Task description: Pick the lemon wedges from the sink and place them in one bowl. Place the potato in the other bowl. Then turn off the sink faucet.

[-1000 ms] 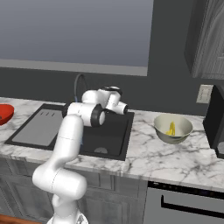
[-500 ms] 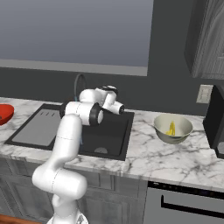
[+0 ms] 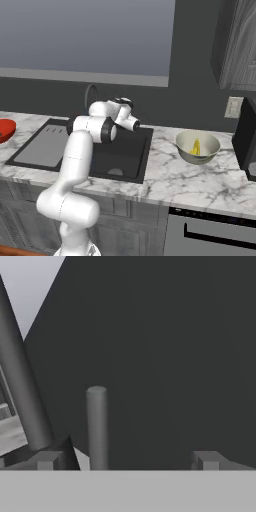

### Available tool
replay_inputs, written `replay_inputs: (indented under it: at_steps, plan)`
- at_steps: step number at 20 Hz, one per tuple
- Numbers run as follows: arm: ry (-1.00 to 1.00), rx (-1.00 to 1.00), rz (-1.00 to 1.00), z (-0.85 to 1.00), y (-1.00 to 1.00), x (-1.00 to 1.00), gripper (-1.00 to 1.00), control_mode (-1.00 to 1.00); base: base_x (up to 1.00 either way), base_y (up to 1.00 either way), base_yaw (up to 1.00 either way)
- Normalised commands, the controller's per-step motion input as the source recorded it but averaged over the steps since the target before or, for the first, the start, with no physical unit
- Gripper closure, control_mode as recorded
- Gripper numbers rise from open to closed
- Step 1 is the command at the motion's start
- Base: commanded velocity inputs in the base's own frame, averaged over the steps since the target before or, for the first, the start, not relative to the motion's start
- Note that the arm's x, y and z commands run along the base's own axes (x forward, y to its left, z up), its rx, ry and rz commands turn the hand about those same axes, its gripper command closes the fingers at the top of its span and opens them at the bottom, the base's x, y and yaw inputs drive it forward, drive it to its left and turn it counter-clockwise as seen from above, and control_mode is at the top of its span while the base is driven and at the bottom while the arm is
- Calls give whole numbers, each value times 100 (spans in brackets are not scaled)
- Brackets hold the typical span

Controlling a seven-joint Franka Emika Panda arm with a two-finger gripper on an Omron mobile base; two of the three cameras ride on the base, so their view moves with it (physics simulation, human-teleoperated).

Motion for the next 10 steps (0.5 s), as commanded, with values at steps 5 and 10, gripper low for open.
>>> replay_inputs:
  at_steps: [5,10]
  plan:
    - [0,11,25,0,-8,46,-100,-100,0,0,0]
    - [0,12,32,0,4,42,-100,-100,0,0,0]
